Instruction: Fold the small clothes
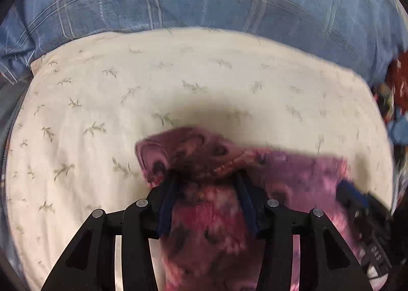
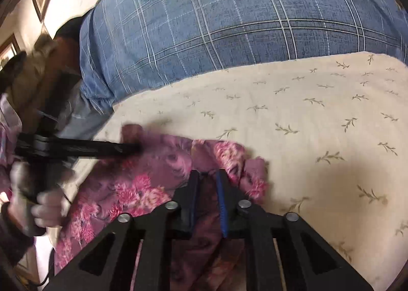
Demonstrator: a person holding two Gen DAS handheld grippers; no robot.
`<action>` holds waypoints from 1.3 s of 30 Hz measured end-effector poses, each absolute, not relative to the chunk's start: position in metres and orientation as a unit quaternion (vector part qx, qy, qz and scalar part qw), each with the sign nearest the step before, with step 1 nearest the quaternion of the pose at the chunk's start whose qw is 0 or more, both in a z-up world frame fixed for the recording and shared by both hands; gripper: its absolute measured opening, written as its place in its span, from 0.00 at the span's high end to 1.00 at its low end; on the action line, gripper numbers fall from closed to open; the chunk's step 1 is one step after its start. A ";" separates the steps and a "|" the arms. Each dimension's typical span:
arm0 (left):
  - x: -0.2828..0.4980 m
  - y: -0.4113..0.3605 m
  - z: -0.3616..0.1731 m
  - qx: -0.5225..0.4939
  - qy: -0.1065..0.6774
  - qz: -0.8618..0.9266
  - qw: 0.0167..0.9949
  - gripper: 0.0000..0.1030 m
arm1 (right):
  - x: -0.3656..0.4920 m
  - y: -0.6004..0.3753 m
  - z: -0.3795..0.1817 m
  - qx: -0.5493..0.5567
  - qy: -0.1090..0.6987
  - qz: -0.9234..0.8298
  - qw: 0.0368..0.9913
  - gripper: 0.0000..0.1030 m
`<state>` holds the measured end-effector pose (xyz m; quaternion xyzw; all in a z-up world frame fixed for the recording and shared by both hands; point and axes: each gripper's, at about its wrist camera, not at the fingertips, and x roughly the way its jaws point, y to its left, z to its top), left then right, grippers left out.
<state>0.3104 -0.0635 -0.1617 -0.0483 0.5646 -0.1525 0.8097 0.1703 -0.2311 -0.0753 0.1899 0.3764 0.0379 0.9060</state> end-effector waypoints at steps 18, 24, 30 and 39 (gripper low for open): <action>0.138 -0.015 -0.126 0.009 0.531 -0.167 0.830 0.21 | 0.075 -0.192 -0.068 0.128 0.435 0.010 0.891 0.36; 0.087 -0.002 -0.100 0.052 0.493 -0.140 0.857 0.23 | 0.050 -0.180 -0.049 0.085 0.481 -0.072 0.870 0.10; 0.008 0.000 -0.077 0.114 0.427 -0.086 0.893 0.22 | 0.018 -0.146 -0.028 -0.005 0.475 -0.097 0.875 0.08; -0.045 -0.001 -0.078 0.143 0.425 -0.090 0.889 0.22 | -0.017 -0.117 -0.014 -0.074 0.452 -0.119 0.881 0.06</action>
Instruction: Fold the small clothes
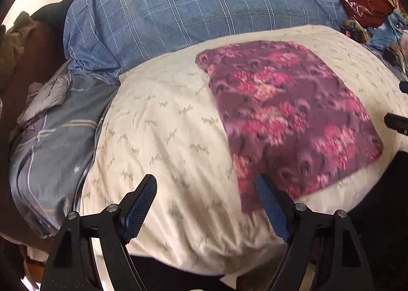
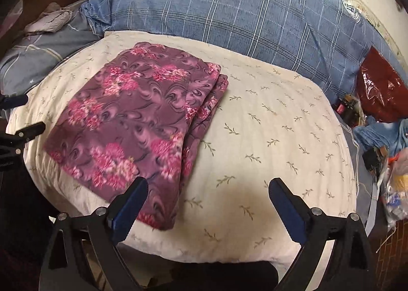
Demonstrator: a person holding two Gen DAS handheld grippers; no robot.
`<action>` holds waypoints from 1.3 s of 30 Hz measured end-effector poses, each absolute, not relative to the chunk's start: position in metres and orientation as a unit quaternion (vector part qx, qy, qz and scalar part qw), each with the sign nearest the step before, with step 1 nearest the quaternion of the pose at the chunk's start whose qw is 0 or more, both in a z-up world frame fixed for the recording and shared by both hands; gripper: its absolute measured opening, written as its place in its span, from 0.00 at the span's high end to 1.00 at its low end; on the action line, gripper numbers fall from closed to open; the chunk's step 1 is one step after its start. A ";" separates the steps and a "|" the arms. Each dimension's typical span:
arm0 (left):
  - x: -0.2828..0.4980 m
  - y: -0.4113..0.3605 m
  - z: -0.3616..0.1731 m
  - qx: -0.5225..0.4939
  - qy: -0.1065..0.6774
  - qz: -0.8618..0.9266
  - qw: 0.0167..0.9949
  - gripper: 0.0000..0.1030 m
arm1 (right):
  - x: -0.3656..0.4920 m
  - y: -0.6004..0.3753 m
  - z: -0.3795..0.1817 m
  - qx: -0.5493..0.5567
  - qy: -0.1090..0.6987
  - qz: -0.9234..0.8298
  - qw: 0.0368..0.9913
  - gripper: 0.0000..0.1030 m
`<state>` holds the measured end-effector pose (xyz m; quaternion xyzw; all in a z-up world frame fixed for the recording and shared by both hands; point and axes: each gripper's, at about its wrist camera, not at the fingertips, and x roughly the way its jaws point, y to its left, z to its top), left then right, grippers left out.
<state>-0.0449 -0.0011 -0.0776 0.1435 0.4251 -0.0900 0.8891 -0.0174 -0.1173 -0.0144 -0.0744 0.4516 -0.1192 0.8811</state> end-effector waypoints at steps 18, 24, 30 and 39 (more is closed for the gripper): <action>-0.096 -0.017 -0.060 0.143 0.433 -0.166 0.874 0.22 | -0.052 -0.123 -0.018 -0.031 0.453 -0.123 0.882 0.06; -0.105 -0.019 -0.061 0.158 0.432 -0.176 0.870 0.22 | -0.051 -0.119 -0.018 -0.033 0.453 -0.120 0.883 0.06; -0.112 -0.028 -0.062 0.181 0.419 -0.182 0.871 0.22 | -0.052 -0.120 -0.018 -0.027 0.452 -0.121 0.884 0.06; -0.113 -0.038 -0.065 0.186 0.426 -0.191 0.865 0.22 | -0.052 -0.124 -0.018 -0.029 0.452 -0.127 0.883 0.06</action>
